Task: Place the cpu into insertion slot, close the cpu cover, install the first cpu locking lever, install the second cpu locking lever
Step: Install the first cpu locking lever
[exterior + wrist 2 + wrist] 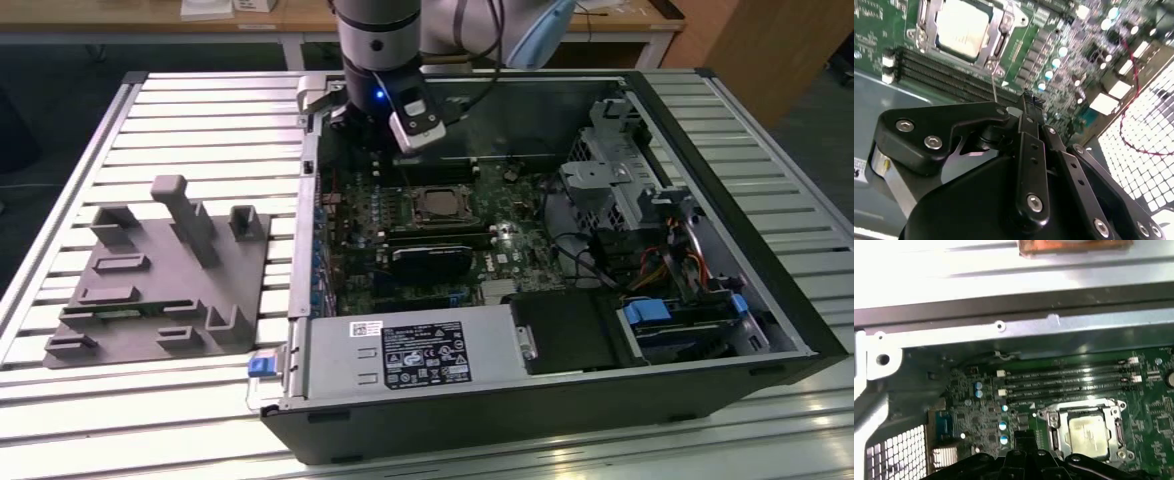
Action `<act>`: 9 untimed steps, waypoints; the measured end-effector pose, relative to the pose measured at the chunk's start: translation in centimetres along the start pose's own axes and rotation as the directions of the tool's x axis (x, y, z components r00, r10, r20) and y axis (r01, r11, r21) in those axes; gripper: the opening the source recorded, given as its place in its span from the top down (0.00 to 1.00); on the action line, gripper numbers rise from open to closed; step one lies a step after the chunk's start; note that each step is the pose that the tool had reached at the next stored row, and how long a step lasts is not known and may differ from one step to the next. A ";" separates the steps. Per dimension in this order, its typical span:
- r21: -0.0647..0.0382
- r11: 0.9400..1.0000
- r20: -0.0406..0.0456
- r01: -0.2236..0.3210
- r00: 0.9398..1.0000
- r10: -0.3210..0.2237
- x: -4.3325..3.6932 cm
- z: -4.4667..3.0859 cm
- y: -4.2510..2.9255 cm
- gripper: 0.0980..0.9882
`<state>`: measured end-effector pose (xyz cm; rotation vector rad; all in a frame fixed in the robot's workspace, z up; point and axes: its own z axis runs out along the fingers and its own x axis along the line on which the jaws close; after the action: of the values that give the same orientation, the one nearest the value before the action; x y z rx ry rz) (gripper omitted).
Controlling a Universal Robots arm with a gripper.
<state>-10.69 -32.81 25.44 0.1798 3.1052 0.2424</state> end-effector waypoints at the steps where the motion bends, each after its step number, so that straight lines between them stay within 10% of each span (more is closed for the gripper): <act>1: -0.010 1.000 -0.001 0.000 1.000 0.000 0.05 0.01 -0.01 0.99; 9: -0.107 0.994 -0.013 -0.004 1.000 0.003 0.17 0.14 -0.17 0.99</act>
<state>-10.88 -32.93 25.27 0.1819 3.0938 0.4112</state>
